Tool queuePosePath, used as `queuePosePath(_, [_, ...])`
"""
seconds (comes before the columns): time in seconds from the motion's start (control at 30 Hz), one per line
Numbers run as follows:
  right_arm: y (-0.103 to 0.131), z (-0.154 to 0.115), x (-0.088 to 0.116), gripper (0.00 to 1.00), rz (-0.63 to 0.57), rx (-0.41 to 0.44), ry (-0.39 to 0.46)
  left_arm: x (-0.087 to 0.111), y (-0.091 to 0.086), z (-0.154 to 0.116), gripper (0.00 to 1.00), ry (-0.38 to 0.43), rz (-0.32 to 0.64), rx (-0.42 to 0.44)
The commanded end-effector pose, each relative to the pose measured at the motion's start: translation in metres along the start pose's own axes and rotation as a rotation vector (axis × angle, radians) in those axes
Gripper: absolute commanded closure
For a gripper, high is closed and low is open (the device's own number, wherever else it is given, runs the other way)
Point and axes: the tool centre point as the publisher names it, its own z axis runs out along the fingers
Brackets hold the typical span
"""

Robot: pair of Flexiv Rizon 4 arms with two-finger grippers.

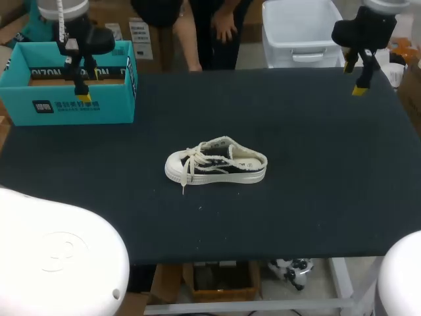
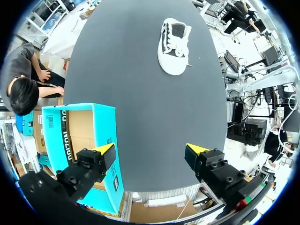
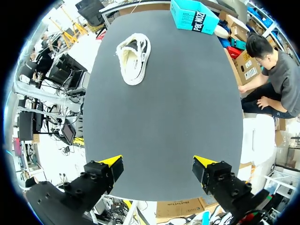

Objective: Open the shoe tongue, take the insole out of the shoe, put the insole back into the shoe, and pack the shoe into the shoebox

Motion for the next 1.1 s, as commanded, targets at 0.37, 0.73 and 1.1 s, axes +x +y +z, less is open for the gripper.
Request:
queuePosePath(0.37, [0.044, 0.048, 0.033, 0.00, 0.072, -0.191, -0.116, 0.040, -0.049, 0.007, 0.00, 0.096, -0.409, 0.029])
queuePosePath(0.73, [0.070, 0.079, 0.061, 0.00, 0.107, -0.326, -0.114, 0.058, -0.065, 0.022, 0.00, 0.131, -0.592, 0.071])
queuePosePath(1.1, [0.070, 0.079, 0.061, 0.00, 0.107, -0.326, -0.114, 0.058, -0.065, 0.022, 0.00, 0.131, -0.592, 0.071])
